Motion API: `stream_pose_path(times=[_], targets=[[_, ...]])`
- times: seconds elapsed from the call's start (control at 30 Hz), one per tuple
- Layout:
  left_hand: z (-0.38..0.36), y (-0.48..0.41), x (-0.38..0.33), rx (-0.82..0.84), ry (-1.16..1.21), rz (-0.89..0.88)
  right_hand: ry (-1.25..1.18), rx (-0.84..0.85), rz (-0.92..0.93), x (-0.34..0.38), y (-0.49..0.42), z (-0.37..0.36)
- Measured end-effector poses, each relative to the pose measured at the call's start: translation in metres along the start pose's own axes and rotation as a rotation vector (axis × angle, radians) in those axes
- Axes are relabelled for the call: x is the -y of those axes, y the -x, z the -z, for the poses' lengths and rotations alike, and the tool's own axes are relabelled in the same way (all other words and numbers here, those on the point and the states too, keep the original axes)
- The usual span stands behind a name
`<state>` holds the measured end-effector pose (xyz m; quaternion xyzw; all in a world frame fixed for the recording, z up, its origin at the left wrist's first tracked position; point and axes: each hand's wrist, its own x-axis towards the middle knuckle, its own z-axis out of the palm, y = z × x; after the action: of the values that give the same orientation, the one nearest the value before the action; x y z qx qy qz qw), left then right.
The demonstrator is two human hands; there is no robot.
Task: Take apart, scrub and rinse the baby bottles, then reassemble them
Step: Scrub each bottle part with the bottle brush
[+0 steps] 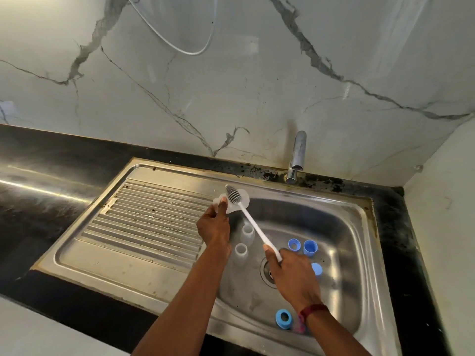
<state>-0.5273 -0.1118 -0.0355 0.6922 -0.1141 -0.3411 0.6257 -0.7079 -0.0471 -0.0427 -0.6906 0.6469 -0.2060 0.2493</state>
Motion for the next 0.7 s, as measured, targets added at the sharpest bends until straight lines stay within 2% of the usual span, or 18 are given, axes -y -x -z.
stream_pose_path(times=[0.2, 0.43, 0.53, 0.7], targets=[[0.011, -0.003, 0.004, 0.0, -0.27, -0.296, -0.08, 0.08, -0.098, -0.001, -0.005, 0.009], [0.022, -0.014, 0.003, 0.118, -0.452, -0.606, -0.107, 0.069, -0.041, -0.002, 0.002, 0.005], [0.029, -0.018, 0.002, 0.157, -0.522, -0.686, -0.114, 0.095, -0.021, -0.005, 0.003, 0.007], [0.036, -0.015, 0.003, 0.229, -0.672, -0.773, -0.203, 0.134, -0.103, -0.017, -0.001, 0.008]])
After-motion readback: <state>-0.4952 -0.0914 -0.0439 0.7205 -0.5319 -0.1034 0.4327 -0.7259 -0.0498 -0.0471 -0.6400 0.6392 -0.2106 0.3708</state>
